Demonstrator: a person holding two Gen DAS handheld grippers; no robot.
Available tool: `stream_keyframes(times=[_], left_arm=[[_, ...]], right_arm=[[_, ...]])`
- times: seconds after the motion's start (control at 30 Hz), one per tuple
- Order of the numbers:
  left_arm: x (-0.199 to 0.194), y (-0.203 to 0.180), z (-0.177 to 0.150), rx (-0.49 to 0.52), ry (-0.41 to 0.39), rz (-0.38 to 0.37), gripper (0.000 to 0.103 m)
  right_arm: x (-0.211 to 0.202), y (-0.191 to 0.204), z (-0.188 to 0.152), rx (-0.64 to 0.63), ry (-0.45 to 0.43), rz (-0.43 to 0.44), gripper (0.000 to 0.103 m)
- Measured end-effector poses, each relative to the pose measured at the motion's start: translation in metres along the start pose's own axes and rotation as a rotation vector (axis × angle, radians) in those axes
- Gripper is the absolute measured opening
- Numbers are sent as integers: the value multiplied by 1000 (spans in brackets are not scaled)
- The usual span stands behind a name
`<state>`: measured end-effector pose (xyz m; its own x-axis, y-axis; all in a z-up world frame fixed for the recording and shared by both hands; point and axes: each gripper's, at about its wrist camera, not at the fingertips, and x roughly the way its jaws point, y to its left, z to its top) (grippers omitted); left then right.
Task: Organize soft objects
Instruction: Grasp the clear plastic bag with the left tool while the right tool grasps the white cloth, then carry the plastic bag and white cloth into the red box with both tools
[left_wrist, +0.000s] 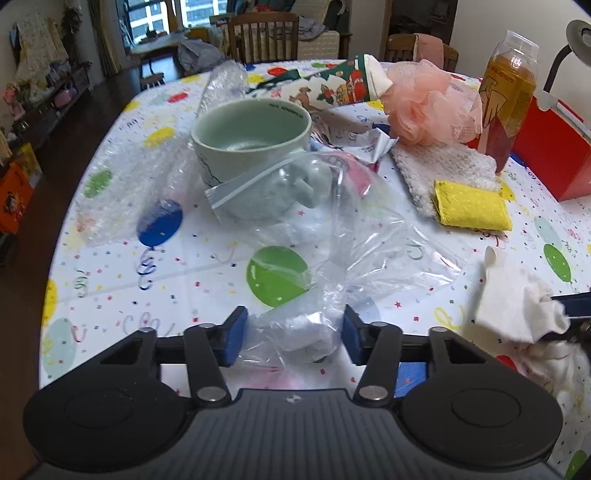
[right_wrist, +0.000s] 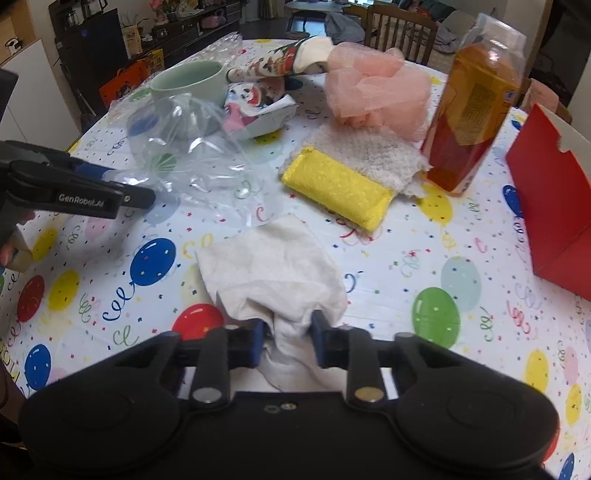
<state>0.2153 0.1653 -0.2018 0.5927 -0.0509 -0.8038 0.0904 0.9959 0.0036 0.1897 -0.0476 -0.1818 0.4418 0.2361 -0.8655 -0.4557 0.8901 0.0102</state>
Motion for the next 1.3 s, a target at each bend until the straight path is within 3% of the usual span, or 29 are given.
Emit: stream_keyframes(times=[0.3, 0.4, 0.47, 0.6, 0.7, 0.8, 0.87, 1.03, 1.3], left_arm=[[-28, 4, -5, -81, -61, -17, 46], [-28, -4, -5, -68, -54, 29, 46], [-32, -6, -4, -113, -55, 48, 45], [-48, -9, -3, -176, -92, 29, 44], [-52, -7, -3, -242, -76, -2, 43], [-62, -14, -1, -218, -91, 7, 42], [-71, -19, 2, -209, -111, -2, 42], [-96, -40, 21, -211, -140, -3, 41], [-116, -117, 64, -150, -151, -96, 41]], right_arm=[[-31, -27, -1, 79, -59, -16, 11], [-48, -43, 2, 129, -94, -23, 11], [-59, -56, 7, 172, -102, -38, 10], [-97, -95, 22, 280, -169, -58, 10], [-128, -130, 34, 364, -241, -82, 10], [-150, -166, 44, 447, -277, -98, 10], [-164, -182, 48, 427, -323, -158, 10], [-176, -226, 41, 413, -387, -191, 8], [-179, -288, 24, 425, -425, -167, 8]])
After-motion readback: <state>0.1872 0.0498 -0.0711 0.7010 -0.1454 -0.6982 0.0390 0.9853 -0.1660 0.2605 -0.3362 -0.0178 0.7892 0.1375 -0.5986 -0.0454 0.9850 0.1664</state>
